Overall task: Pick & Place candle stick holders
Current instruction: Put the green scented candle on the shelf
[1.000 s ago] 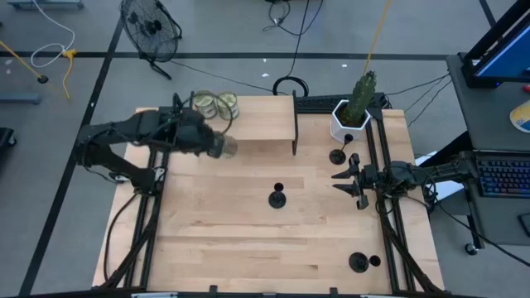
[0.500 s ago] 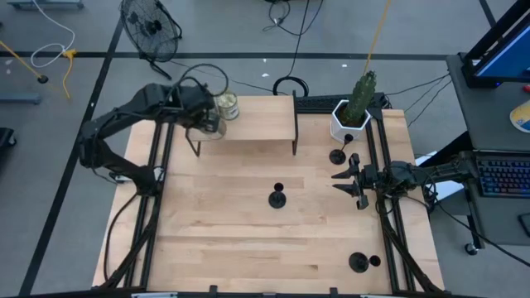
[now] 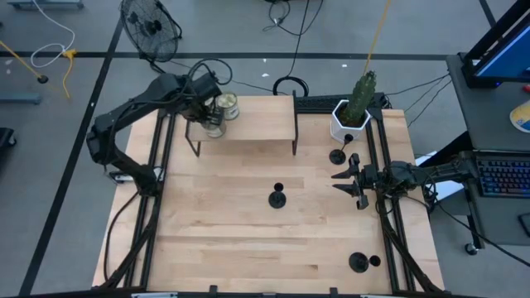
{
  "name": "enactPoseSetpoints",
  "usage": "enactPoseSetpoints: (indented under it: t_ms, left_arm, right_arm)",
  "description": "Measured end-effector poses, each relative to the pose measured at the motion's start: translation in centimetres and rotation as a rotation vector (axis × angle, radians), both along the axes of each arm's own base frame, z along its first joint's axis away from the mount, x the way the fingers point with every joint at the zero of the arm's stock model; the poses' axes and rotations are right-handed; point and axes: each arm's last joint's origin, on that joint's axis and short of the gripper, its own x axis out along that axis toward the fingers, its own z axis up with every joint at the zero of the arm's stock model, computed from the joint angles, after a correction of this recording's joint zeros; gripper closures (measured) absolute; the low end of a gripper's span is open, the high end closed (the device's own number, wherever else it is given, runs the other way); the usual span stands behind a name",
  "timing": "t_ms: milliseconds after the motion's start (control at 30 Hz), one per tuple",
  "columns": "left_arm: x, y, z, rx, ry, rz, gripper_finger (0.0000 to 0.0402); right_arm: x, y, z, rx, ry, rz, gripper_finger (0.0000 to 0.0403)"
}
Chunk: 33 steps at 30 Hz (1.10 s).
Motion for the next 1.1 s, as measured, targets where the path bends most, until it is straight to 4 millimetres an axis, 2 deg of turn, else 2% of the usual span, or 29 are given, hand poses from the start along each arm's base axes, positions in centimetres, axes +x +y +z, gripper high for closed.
enactPoseSetpoints:
  t_ms: [500, 1100]
  left_arm:
    - [0.8, 2.3, -1.8, -0.054, 0.069, 0.004, 0.0401]
    - [0.7, 3.1, -1.8, -0.068, 0.015, -0.001, 0.0400]
  right_arm:
    - [0.0, 0.0, 0.0, 0.000, 0.000, 0.000, 0.0277]
    - [0.0, 0.0, 0.0, 0.000, 0.000, 0.000, 0.0277]
